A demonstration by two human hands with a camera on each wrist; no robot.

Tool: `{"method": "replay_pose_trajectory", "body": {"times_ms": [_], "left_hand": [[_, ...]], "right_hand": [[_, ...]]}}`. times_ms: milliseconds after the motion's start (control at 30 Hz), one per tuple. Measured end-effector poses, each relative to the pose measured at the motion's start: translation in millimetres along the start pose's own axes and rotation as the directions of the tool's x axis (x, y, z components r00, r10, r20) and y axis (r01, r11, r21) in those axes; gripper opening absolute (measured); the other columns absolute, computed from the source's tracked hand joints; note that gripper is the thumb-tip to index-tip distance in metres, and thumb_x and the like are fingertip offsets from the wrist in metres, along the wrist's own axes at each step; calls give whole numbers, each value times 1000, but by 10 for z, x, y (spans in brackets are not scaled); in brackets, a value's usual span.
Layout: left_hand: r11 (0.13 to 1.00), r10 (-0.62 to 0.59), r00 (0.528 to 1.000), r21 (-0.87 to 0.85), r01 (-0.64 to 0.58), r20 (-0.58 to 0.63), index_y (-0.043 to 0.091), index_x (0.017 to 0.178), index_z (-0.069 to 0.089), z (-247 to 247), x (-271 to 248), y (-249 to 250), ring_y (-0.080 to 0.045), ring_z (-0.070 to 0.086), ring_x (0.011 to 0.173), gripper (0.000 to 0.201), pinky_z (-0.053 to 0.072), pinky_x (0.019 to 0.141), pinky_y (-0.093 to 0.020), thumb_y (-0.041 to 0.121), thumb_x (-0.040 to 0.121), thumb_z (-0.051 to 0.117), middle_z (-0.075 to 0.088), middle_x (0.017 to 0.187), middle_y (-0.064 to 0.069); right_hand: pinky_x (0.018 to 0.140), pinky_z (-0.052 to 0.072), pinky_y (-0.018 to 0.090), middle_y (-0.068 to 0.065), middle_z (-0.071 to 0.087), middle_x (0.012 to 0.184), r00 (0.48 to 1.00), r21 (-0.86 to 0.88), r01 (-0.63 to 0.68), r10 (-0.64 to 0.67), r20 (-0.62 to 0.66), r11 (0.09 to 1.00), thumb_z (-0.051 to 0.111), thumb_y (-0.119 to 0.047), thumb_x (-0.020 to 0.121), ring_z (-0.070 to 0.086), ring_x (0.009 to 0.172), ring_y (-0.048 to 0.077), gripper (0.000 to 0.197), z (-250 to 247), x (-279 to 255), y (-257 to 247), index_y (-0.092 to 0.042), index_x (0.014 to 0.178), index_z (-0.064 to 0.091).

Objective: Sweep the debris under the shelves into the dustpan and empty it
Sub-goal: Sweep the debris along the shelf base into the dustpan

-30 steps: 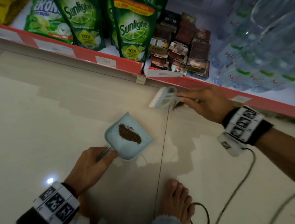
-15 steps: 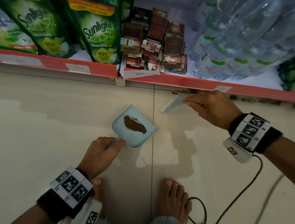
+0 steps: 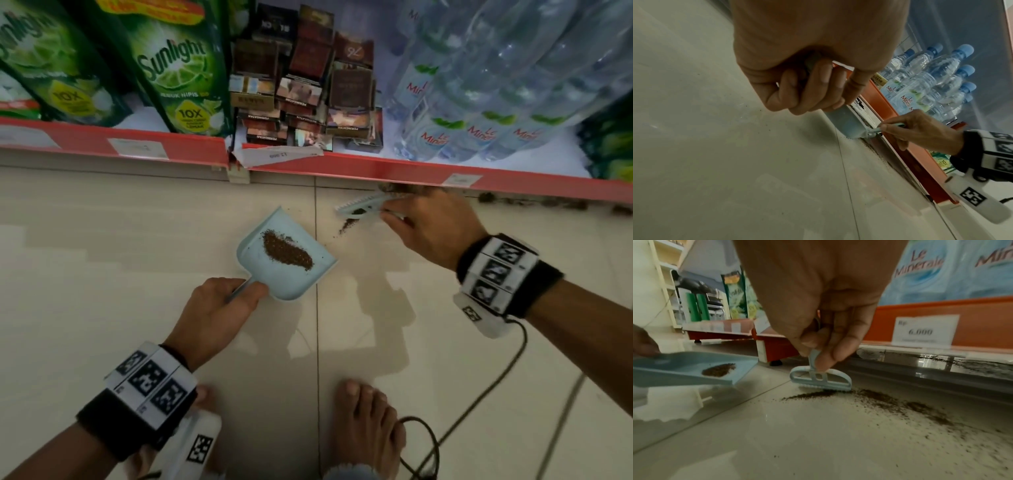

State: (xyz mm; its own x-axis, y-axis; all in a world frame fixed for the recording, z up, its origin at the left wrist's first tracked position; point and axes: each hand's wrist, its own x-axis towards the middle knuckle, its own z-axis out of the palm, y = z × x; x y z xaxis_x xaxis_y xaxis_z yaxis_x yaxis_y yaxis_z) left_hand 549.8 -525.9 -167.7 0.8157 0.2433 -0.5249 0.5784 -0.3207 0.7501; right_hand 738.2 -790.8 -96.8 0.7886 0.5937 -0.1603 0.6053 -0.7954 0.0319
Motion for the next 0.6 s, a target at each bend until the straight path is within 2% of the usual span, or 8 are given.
{"method": "replay_pose_trajectory", "body": {"times_ms": [100, 167, 233, 333, 400, 500, 533, 600], "left_hand": [[1000, -10, 1000, -1, 10, -4, 10, 58, 45, 6, 0, 1, -9, 36, 44, 51, 34, 55, -31, 58, 71, 55, 39, 45, 8], [1000, -5, 1000, 11, 5, -7, 7, 60, 45, 24, 6, 21, -10, 36, 46, 52, 34, 56, -31, 56, 74, 56, 38, 46, 7], [1000, 12, 1000, 17, -12, -4, 7, 60, 44, 50, 17, 49, -11, 34, 47, 49, 33, 56, -31, 49, 81, 59, 36, 47, 6], [1000, 22, 1000, 19, -21, -12, 6, 60, 44, 76, 39, 104, -13, 34, 47, 46, 33, 56, -32, 41, 86, 60, 36, 47, 6], [999, 26, 1000, 22, -25, -18, 5, 60, 44, 81, 44, 128, -13, 34, 49, 46, 33, 57, -32, 40, 87, 60, 36, 48, 5], [1000, 18, 1000, 25, -17, -12, 5, 60, 43, 57, 40, 128, -13, 33, 49, 48, 33, 57, -32, 42, 87, 59, 36, 48, 5], [1000, 9, 1000, 22, -9, -7, 6, 60, 43, 43, 33, 122, -13, 33, 49, 48, 33, 57, -32, 45, 85, 59, 36, 47, 6], [1000, -13, 1000, 8, 13, -1, 9, 58, 42, 15, 19, 101, -12, 33, 47, 48, 32, 56, -32, 51, 77, 56, 36, 46, 7]], "right_hand": [[68, 52, 38, 6, 74, 90, 999, 74, -16, 20, -51, 997, 47, -42, 97, 67, 86, 34, 31, -78, -12, -10, -22, 97, 71], [76, 54, 42, 6, 75, 99, 998, 146, 5, 3, -57, 989, 43, -45, 99, 67, 93, 34, 36, -86, 109, -112, -24, 110, 70], [82, 53, 41, 5, 74, 108, 996, 202, 37, -21, -83, 979, 40, -46, 100, 67, 98, 32, 38, -41, 269, -262, -30, 123, 65], [79, 52, 36, 0, 73, 108, 993, 199, 70, -50, -105, 977, 38, -47, 102, 67, 92, 29, 39, 78, 445, -504, -31, 129, 62], [83, 53, 37, 2, 69, 119, 991, 160, 103, -87, -105, 982, 40, -43, 103, 66, 101, 29, 38, 168, 477, -593, -29, 132, 61], [88, 52, 40, 2, 67, 126, 993, 121, 115, -116, 1, 986, 40, -41, 103, 64, 108, 29, 37, 227, 425, -476, -31, 134, 57], [86, 53, 40, 2, 69, 122, 993, 112, 102, -108, 49, 989, 38, -43, 103, 65, 105, 29, 37, 228, 382, -384, -33, 134, 56], [80, 54, 41, 3, 72, 112, 992, 77, 102, -107, 65, 992, 34, -47, 101, 66, 99, 31, 38, 209, 267, -182, -34, 126, 60]]}}
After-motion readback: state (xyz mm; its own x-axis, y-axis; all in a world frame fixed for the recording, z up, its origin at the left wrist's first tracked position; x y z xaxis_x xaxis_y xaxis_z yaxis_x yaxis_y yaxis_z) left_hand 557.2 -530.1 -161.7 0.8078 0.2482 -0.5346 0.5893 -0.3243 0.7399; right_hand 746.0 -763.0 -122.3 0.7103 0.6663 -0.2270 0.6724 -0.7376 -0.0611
